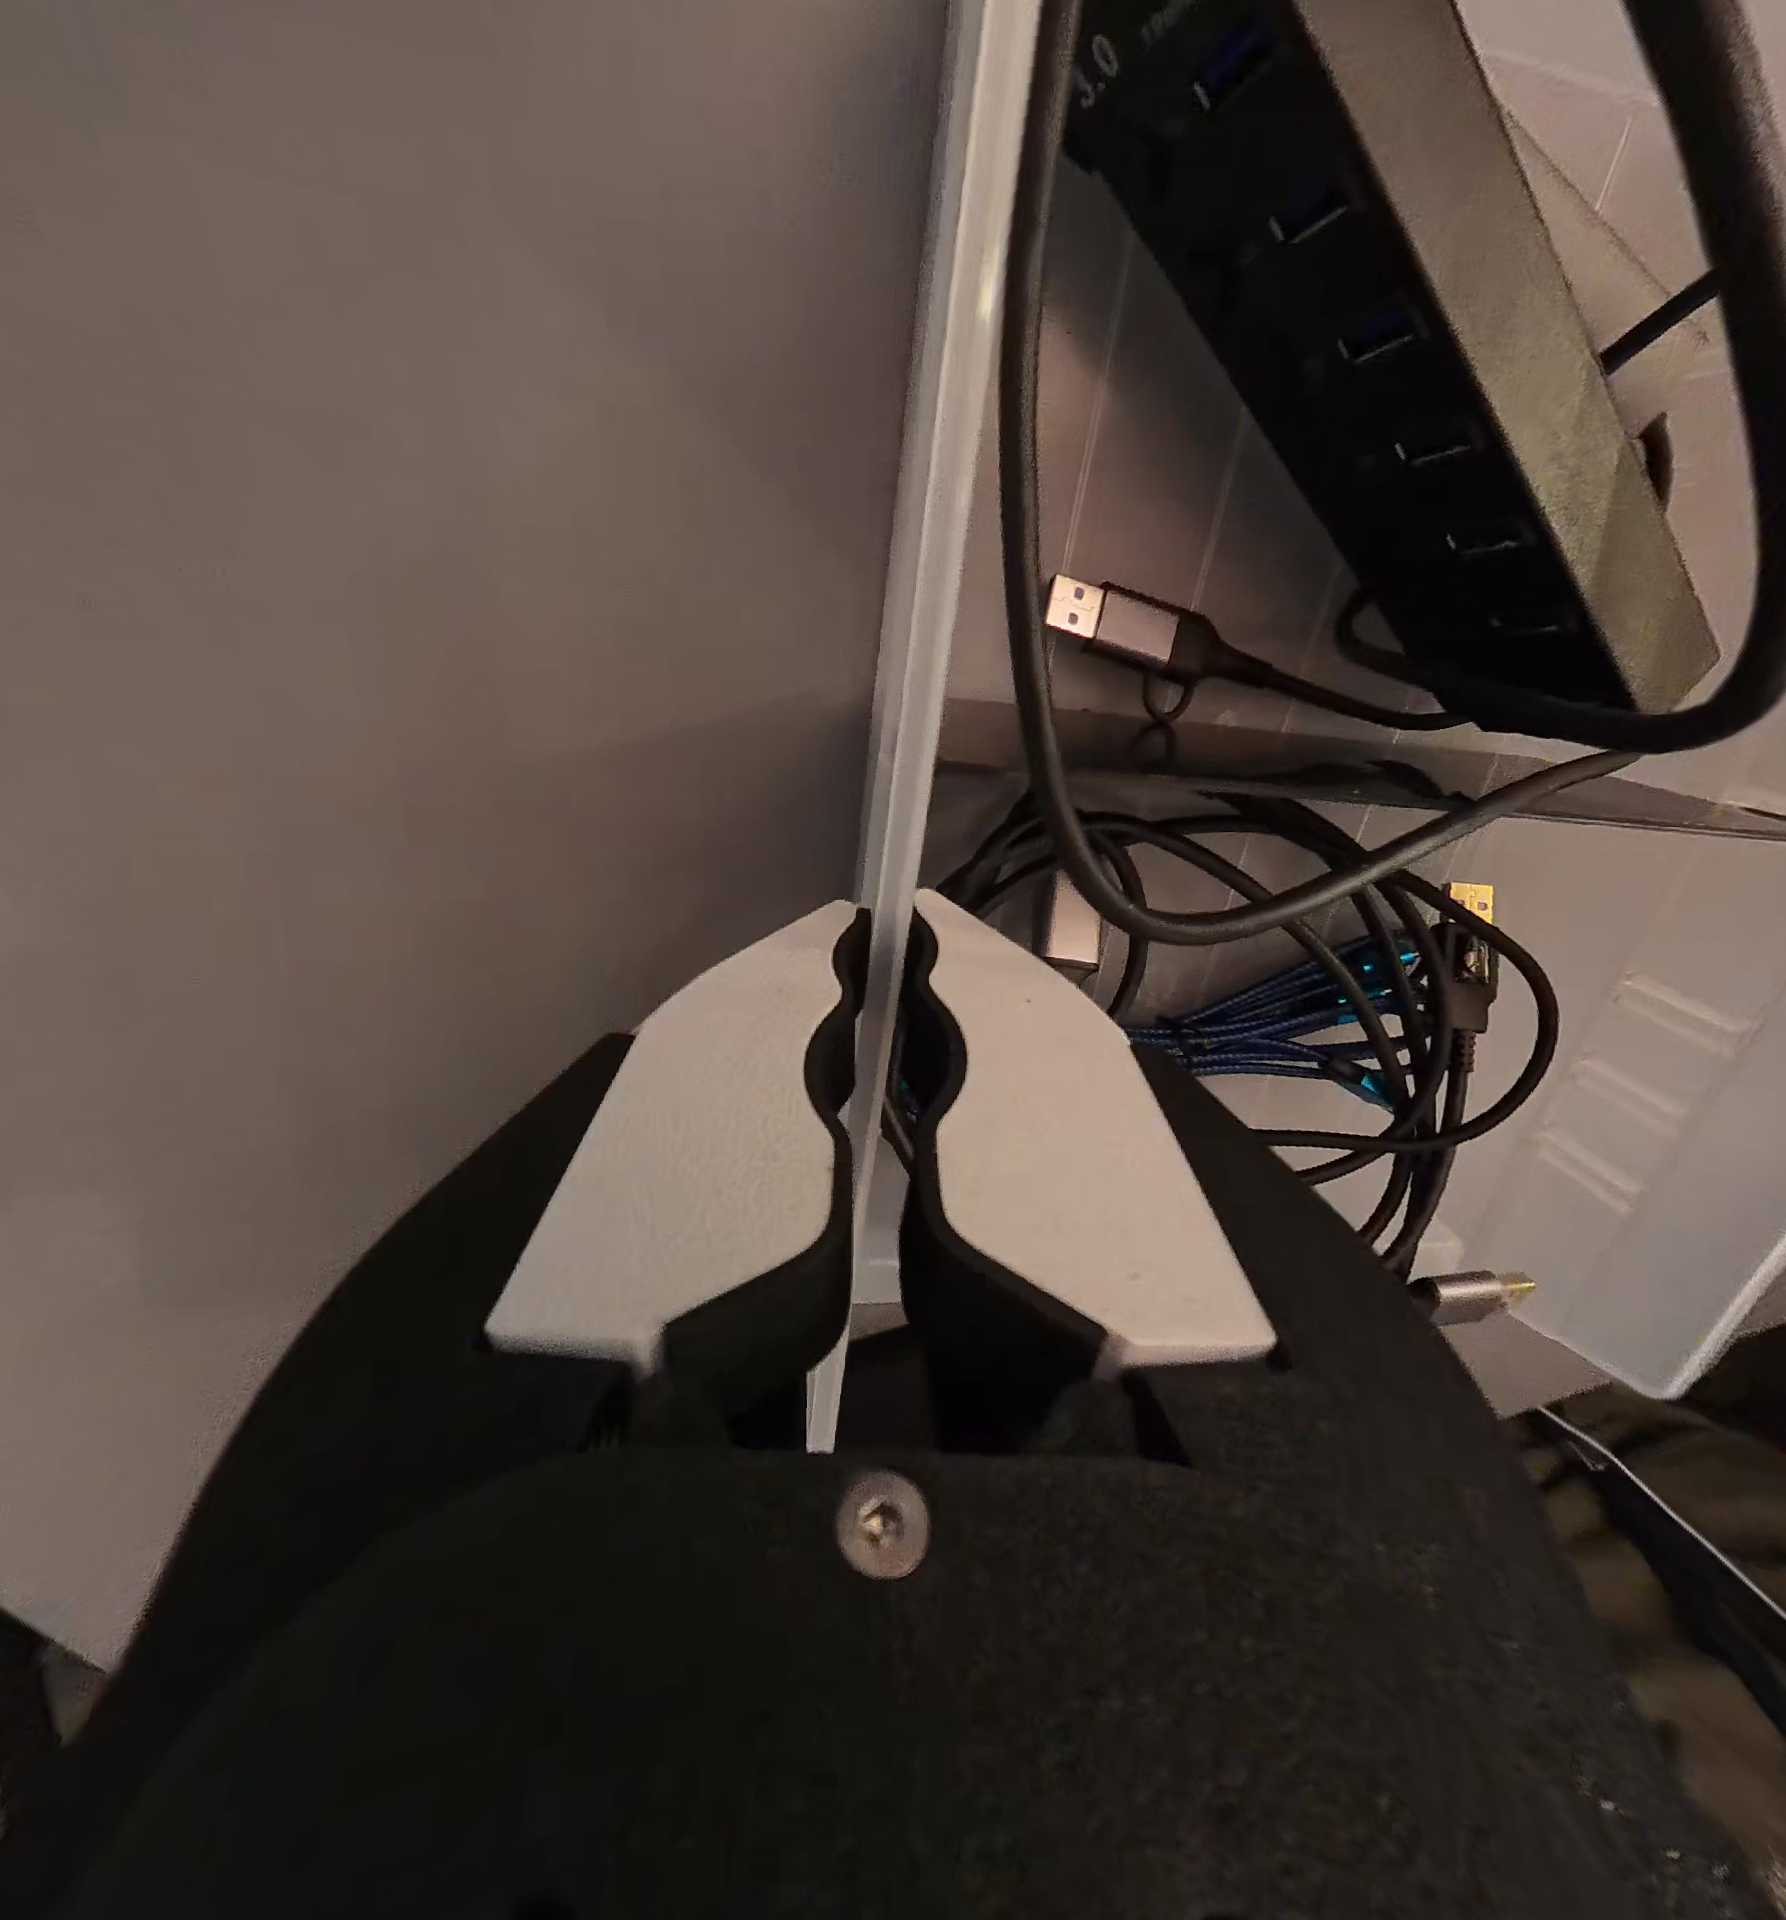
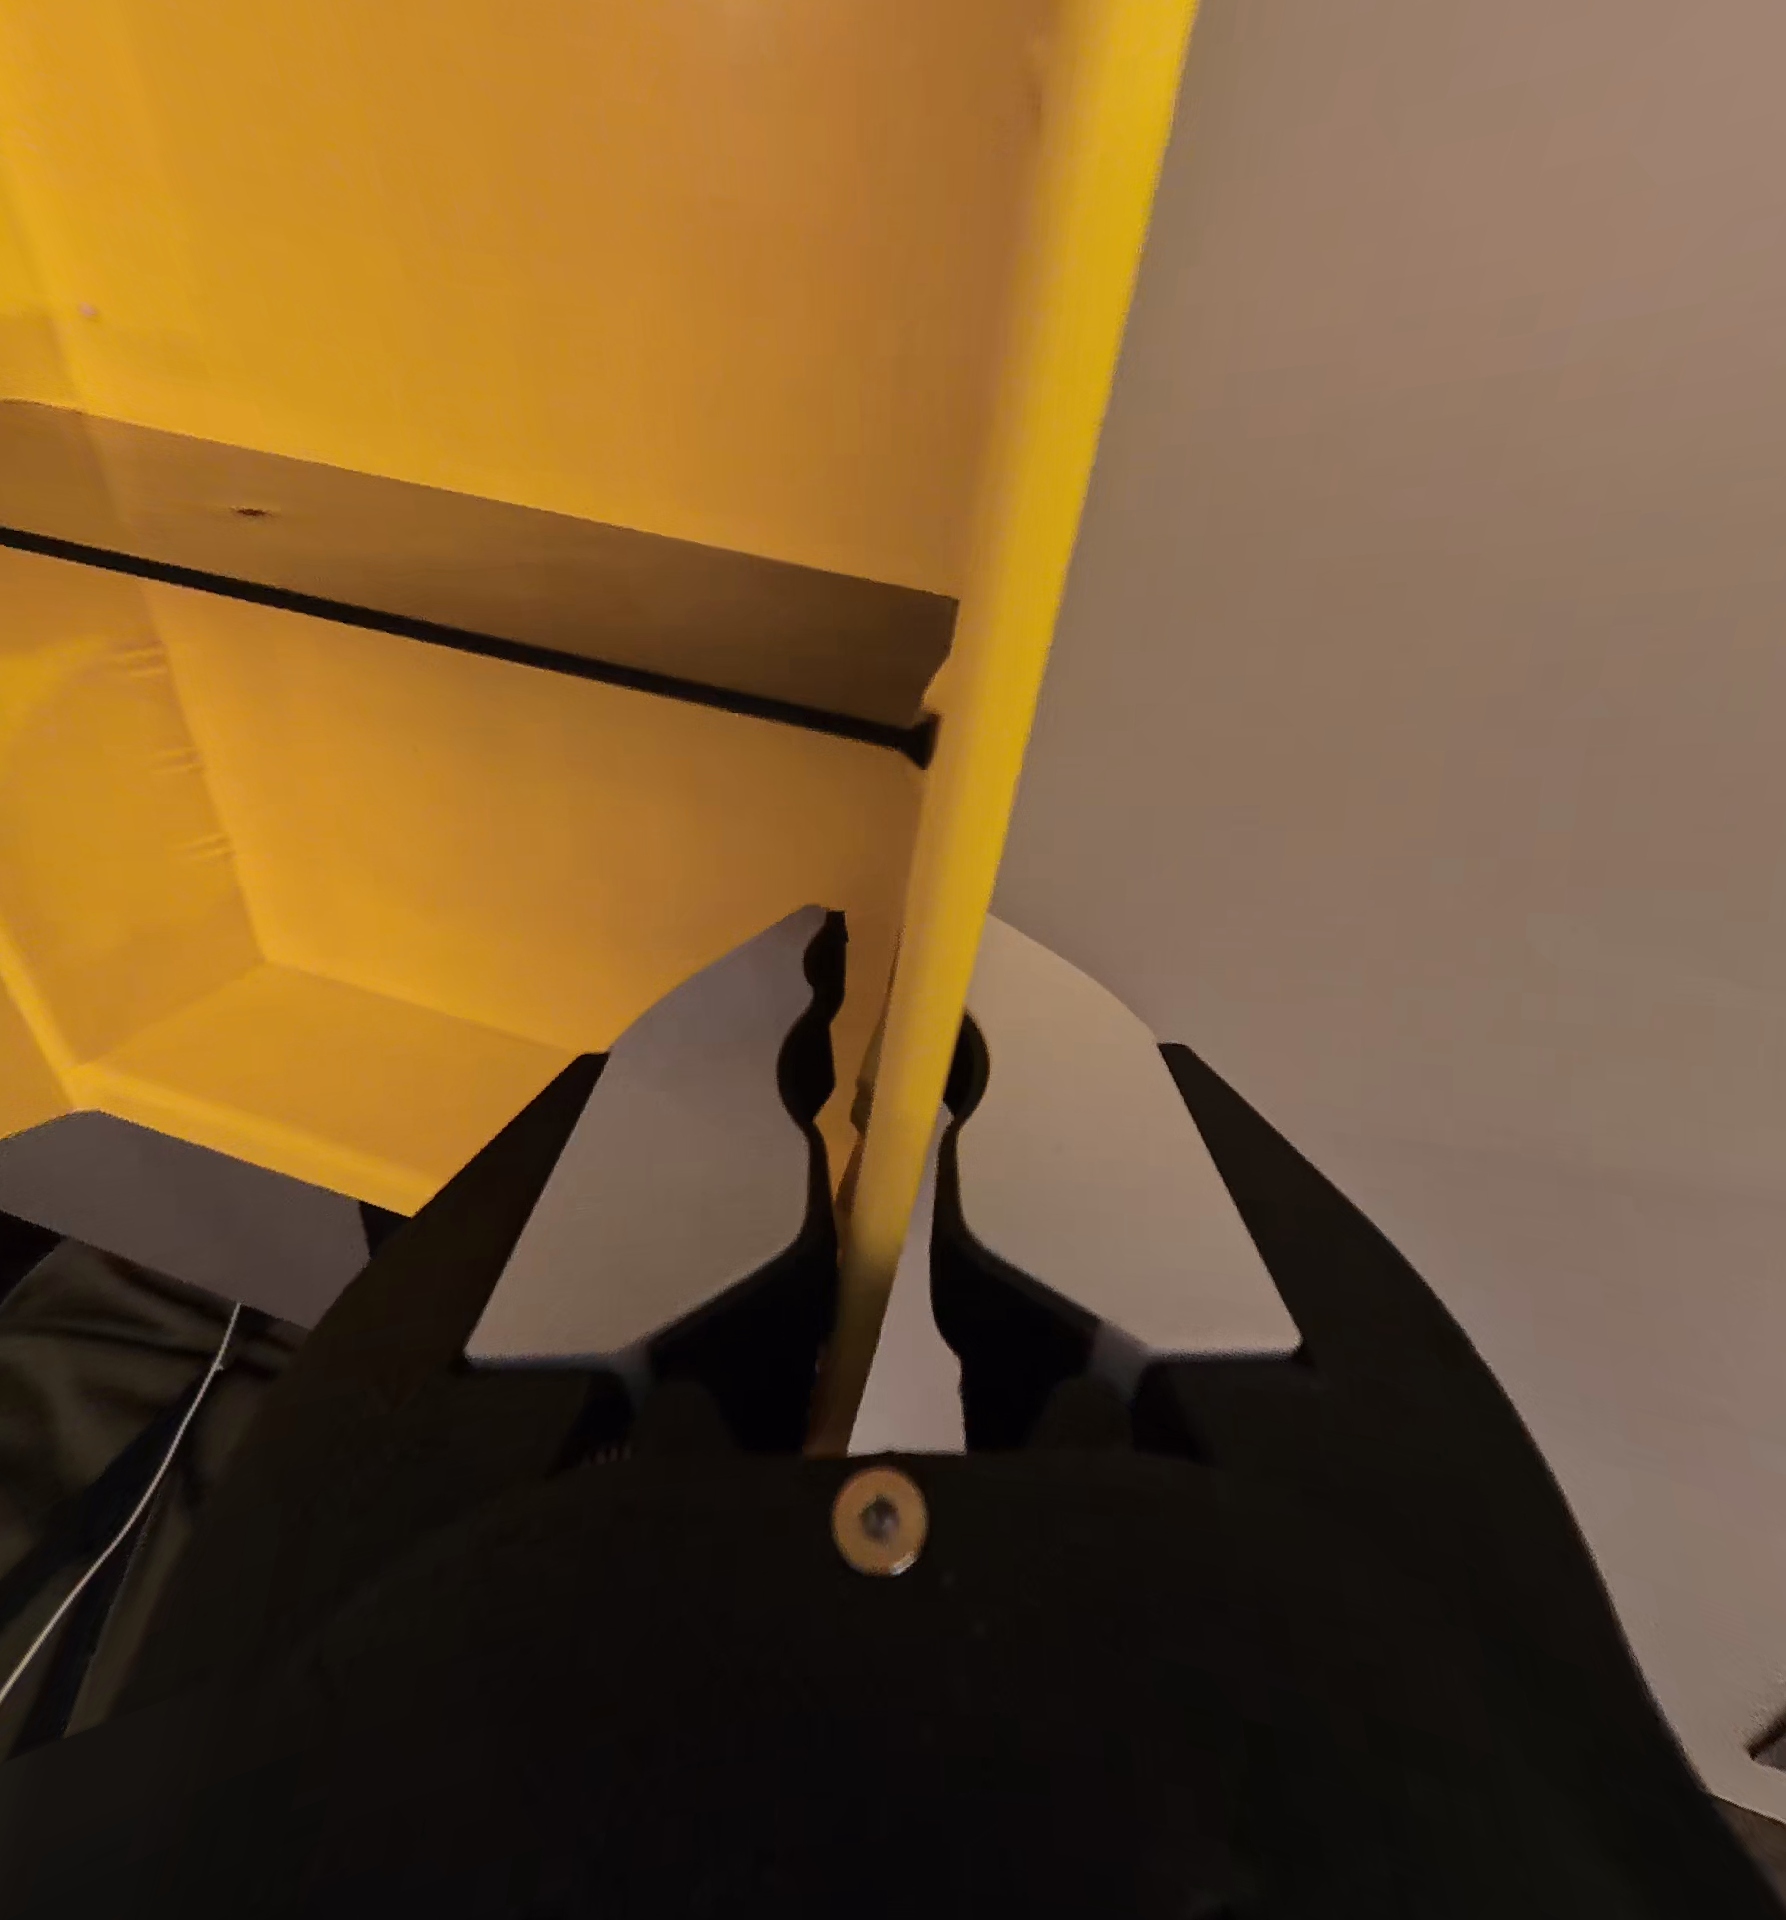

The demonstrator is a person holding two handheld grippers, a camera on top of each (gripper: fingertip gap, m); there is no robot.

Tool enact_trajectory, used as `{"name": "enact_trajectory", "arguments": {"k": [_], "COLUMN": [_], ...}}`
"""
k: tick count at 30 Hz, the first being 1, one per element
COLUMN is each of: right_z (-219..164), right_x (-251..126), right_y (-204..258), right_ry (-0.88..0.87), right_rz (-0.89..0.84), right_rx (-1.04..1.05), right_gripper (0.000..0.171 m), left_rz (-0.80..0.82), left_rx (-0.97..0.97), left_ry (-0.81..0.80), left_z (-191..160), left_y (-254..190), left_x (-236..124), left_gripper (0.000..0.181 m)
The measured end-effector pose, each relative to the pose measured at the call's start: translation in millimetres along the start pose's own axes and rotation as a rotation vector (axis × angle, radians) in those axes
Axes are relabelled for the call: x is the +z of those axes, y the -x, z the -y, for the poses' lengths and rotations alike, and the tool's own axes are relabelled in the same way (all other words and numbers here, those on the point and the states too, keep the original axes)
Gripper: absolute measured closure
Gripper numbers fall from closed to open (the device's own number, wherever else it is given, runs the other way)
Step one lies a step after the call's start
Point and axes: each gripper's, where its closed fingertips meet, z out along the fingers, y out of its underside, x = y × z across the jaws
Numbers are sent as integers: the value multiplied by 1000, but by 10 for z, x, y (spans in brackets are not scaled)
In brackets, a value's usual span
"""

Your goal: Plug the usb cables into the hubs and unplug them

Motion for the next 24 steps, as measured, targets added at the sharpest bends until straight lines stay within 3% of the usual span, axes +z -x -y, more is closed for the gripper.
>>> {"name": "enact_trajectory", "arguments": {"k": [7, 16, 24], "right_z": [-19, -94, -83], "right_x": [43, 15, 3], "right_y": [143, 165, 109], "right_ry": [43, 43, 27], "right_rz": [17, 153, 153], "right_rx": [-8, 71, 89], "right_gripper": [154, 138, 138], "left_rz": [-16, -24, -14], "left_rx": [-127, -141, -186], "left_ry": [-82, -172, -239], "left_z": [-341, -516, -683], "left_y": [499, 623, 788], "left_x": [-129, -170, -220], "left_gripper": [178, 178, 178]}}
